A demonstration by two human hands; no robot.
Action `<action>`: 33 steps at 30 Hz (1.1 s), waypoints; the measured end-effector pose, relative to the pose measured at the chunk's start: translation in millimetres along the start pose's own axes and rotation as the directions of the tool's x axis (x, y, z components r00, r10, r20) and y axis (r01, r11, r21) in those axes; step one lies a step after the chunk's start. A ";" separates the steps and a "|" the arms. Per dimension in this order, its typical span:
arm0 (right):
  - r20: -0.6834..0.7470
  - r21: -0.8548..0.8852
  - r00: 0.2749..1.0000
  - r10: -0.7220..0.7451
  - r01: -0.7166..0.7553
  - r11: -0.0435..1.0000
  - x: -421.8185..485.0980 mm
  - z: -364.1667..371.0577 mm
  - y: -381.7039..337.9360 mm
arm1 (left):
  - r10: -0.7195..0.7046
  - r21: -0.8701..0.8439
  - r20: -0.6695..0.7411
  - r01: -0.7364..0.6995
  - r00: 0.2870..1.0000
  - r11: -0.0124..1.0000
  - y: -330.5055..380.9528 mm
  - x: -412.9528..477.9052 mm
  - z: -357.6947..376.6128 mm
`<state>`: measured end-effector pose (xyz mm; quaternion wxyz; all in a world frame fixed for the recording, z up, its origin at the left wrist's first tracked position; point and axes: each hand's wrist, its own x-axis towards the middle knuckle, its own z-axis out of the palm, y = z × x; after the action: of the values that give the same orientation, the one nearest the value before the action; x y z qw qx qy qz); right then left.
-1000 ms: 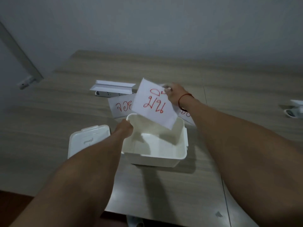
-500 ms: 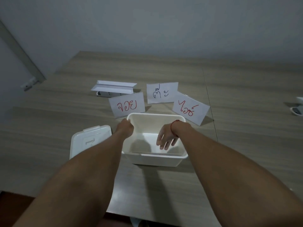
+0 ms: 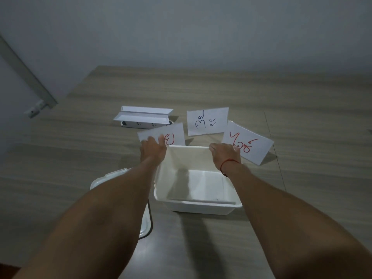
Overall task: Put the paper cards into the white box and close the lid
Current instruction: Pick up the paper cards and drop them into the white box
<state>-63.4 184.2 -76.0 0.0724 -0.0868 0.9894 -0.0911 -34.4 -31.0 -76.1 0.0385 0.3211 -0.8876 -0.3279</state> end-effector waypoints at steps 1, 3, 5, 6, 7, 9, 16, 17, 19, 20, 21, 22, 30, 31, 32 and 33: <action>-0.029 -0.008 1.000 -0.009 0.008 1.000 4.6 3.5 -1.9 | 0.035 0.049 -0.054 -0.032 0.998 0.998 1.9 8.0 -4.7; -0.073 -0.016 0.997 -0.019 0.018 1.000 15.6 7.4 -5.9 | 0.123 0.146 -0.113 -0.106 0.986 0.984 5.6 27.7 -11.1; -0.101 0.002 0.995 -0.026 0.026 1.000 28.2 9.4 -10.2 | 0.189 0.193 -0.077 -0.171 0.979 0.966 6.6 51.1 -12.6; -0.111 0.010 0.993 -0.029 0.030 0.999 34.4 10.6 -12.6 | 0.217 0.232 -0.026 -0.206 0.976 0.951 5.1 64.0 -10.5; -0.126 0.016 0.991 -0.036 0.038 0.999 39.0 11.4 -14.5 | 0.245 0.272 0.036 -0.246 0.969 0.930 3.2 72.8 -9.3; -0.151 0.026 0.988 -0.044 0.048 0.999 49.7 14.6 -17.4 | 0.291 0.320 0.136 -0.320 0.947 0.892 -1.1 90.0 -5.3; -0.176 0.013 0.984 -0.029 0.032 0.999 67.5 18.8 -21.2 | 0.295 0.269 0.286 -0.372 0.912 0.889 -3.3 100.0 -4.8; -0.167 0.025 0.986 -0.026 0.030 0.999 67.5 18.1 -21.0 | 0.301 0.295 0.278 -0.379 0.912 0.877 -3.8 101.1 -5.9; -0.132 0.079 0.991 -0.004 0.015 0.997 64.2 14.5 -19.3 | 0.330 0.346 0.236 -0.397 0.914 0.850 -0.9 99.9 -13.0; -0.103 0.113 0.994 0.024 -0.012 0.994 62.8 12.5 -17.8 | 0.353 0.356 0.214 -0.409 0.911 0.840 3.5 99.2 -17.3; -0.081 0.148 0.995 0.062 -0.049 0.988 59.4 8.7 -16.6 | 0.384 0.363 0.187 -0.426 0.904 0.828 9.8 97.2 -24.0; -0.067 0.181 0.992 0.109 -0.095 0.979 54.7 4.3 -15.2 | 0.417 0.376 0.156 -0.444 0.895 0.813 17.1 94.5 -31.4; 0.102 0.330 0.943 0.318 -0.333 0.883 6.2 -22.7 0.8 | 0.592 0.368 -0.008 -0.548 0.806 0.751 78.5 44.2 -82.5; 0.121 0.332 0.940 0.318 -0.340 0.880 -0.8 -24.3 2.7 | 0.607 0.359 -0.003 -0.566 0.795 0.742 85.0 37.0 -84.0; 0.137 0.336 0.938 0.320 -0.347 0.875 -4.6 -23.8 3.1 | 0.616 0.351 0.010 -0.580 0.787 0.735 89.4 32.1 -83.7; 0.140 0.347 0.938 0.318 -0.347 0.871 -14.0 -25.4 4.9 | 0.629 0.344 0.020 -0.596 0.777 0.725 92.3 21.1 -84.3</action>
<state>-54.5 195.8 -50.5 0.1405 0.0963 0.9514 -0.2564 -77.8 -37.1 42.8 0.1339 0.0271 -0.9825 -0.1264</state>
